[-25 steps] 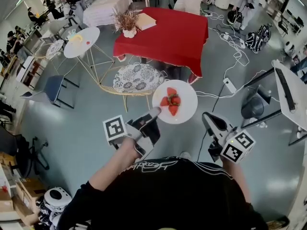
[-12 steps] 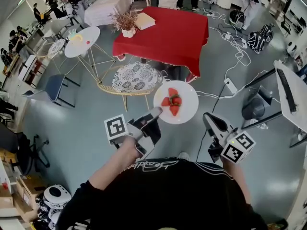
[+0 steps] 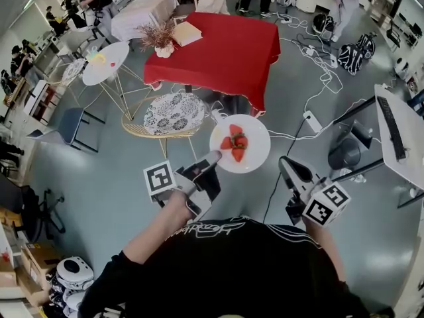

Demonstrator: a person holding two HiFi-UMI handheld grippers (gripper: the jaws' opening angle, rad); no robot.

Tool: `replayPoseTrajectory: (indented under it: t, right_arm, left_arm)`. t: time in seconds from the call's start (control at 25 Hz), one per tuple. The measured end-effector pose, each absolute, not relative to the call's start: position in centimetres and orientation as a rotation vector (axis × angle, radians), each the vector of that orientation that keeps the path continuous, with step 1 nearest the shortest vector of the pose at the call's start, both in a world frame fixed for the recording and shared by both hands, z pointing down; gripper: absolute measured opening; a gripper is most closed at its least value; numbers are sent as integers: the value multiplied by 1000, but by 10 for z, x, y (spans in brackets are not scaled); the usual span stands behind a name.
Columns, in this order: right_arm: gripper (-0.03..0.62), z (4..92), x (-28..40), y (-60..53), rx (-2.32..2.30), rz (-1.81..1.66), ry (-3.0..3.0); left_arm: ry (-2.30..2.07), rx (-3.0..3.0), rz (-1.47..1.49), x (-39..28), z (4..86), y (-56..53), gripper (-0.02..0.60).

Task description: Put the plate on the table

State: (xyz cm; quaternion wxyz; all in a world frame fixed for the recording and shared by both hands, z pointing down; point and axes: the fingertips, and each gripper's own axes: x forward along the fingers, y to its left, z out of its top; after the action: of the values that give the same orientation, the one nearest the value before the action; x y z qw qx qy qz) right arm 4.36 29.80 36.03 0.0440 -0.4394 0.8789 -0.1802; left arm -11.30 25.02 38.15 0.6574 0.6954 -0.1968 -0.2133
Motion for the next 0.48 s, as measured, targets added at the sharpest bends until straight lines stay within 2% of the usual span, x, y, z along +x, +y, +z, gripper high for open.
replayPoseTrajectory:
  t: [0.48]
  right_arm:
    - [8, 360, 105, 286, -1266, -565, 2712]
  left_arm:
    - [-474, 1553, -520, -51, 385, 246, 18]
